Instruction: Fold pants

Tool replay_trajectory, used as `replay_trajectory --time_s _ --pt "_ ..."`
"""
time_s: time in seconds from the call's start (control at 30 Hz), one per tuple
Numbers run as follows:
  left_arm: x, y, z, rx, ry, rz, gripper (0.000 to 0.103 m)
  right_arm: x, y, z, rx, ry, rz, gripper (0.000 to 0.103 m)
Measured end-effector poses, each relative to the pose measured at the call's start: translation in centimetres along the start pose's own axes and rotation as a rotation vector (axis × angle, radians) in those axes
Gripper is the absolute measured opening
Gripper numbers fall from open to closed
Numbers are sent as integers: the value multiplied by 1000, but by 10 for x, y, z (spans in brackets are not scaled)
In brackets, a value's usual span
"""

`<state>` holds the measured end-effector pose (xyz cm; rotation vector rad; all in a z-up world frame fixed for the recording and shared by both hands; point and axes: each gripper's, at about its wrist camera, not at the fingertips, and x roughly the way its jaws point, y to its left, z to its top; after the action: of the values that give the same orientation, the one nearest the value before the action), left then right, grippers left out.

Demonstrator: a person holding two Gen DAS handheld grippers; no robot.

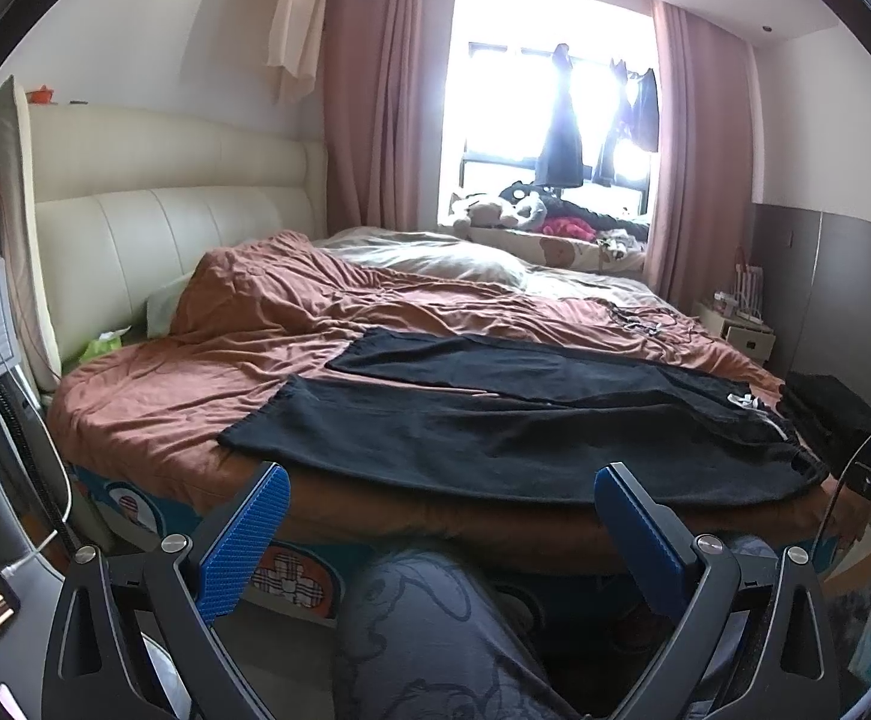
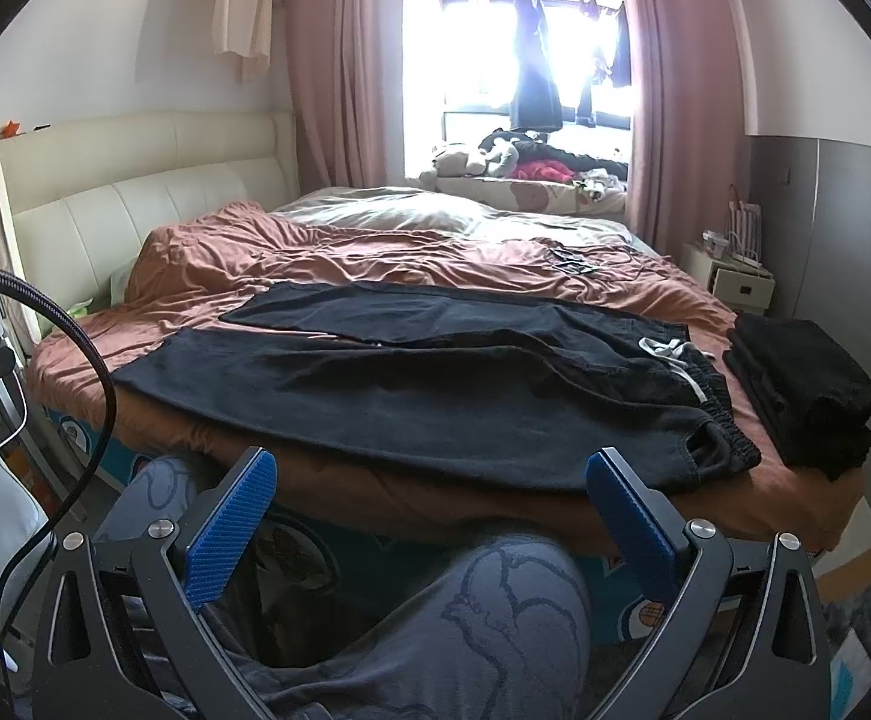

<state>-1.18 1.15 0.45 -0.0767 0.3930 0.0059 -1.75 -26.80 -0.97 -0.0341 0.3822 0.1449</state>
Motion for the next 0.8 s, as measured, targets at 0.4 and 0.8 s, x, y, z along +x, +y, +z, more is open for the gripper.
replay_trajectory --time_s 0.4,0.8 --pt "-1 1 1 -2 -1 -1 103 2 1 0 5 8 3 103" --pt "-2 2 0 -4 -2 -2 103 1 2 1 8 8 5 103"
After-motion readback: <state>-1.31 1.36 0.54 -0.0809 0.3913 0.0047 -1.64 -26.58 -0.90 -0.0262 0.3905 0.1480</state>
